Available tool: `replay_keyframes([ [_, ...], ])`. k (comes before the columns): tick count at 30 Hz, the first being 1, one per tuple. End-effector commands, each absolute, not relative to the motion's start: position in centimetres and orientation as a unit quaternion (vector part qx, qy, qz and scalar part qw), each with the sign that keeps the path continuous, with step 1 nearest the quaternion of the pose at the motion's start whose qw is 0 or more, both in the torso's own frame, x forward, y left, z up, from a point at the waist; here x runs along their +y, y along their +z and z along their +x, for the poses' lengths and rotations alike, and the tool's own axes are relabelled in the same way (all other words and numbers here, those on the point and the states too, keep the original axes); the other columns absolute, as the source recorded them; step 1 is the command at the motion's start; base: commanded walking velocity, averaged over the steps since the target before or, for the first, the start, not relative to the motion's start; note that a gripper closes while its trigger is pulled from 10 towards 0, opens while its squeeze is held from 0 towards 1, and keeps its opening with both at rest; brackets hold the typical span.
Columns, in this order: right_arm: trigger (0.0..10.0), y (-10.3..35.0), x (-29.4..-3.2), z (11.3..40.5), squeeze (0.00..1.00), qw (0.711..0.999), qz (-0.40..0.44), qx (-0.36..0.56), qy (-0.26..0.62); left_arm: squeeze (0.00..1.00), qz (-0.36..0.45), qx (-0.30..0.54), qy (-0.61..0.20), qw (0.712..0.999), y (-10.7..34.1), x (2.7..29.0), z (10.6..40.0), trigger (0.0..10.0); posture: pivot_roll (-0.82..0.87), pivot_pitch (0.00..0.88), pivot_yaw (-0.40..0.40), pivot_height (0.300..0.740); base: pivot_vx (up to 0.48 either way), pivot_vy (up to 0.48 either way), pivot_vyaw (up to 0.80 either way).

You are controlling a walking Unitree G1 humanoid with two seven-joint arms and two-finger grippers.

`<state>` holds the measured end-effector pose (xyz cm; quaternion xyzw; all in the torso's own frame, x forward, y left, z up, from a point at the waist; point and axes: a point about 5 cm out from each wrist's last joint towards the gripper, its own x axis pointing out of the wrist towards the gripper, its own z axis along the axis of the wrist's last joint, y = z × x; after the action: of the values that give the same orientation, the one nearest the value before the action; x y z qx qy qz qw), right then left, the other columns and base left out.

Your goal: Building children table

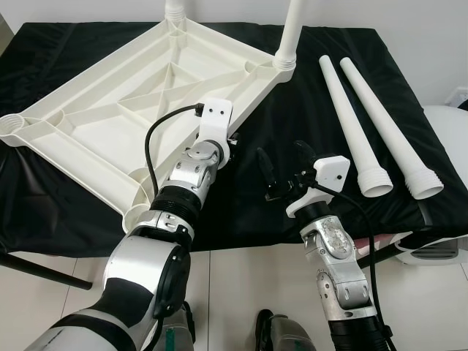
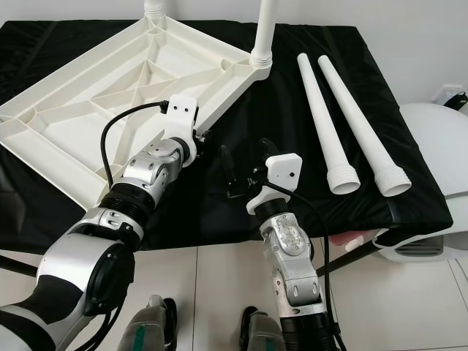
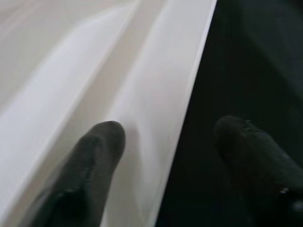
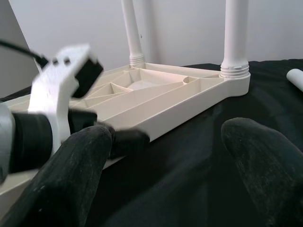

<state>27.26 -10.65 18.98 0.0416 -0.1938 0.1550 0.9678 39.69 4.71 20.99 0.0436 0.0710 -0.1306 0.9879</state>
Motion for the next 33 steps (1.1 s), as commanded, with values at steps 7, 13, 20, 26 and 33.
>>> replay_keyframes([
  [7, 10.0, 18.7, -10.4, 27.1, 0.00, 0.967, 0.042, -0.193, 0.159, 1.00, 0.084, 0.021, -0.125, 0.988, 22.9, 5.8, 39.3, 10.0, 0.08, 0.183, 0.039, 0.740, 0.000, 0.000, 0.00],
  [13, 10.0, 18.6, -10.2, 27.2, 0.00, 0.967, 0.043, -0.192, 0.164, 0.42, 0.111, -0.048, -0.116, 0.986, 25.4, 8.0, 38.2, 10.0, 0.09, 0.176, 0.031, 0.740, 0.000, 0.000, 0.00],
  [20, 10.0, 18.6, -10.7, 27.6, 0.00, 0.967, 0.038, -0.194, 0.158, 0.00, 0.147, -0.047, -0.071, 0.986, 25.0, 11.9, 37.2, 10.0, 0.09, 0.172, 0.024, 0.740, 0.000, 0.000, 0.00],
  [26, 10.0, 18.7, -10.9, 27.8, 0.00, 0.967, 0.036, -0.197, 0.159, 0.00, 0.206, -0.021, -0.030, 0.978, 24.2, 16.5, 35.1, 10.0, 0.11, 0.165, 0.012, 0.740, 0.000, 0.000, 0.00],
  [33, 10.0, 18.8, -10.8, 28.0, 0.00, 0.966, 0.034, -0.198, 0.166, 0.00, 0.256, -0.013, 0.024, 0.966, 24.8, 20.5, 33.4, 10.0, 0.11, 0.162, 0.001, 0.740, 0.000, 0.000, 0.00],
])
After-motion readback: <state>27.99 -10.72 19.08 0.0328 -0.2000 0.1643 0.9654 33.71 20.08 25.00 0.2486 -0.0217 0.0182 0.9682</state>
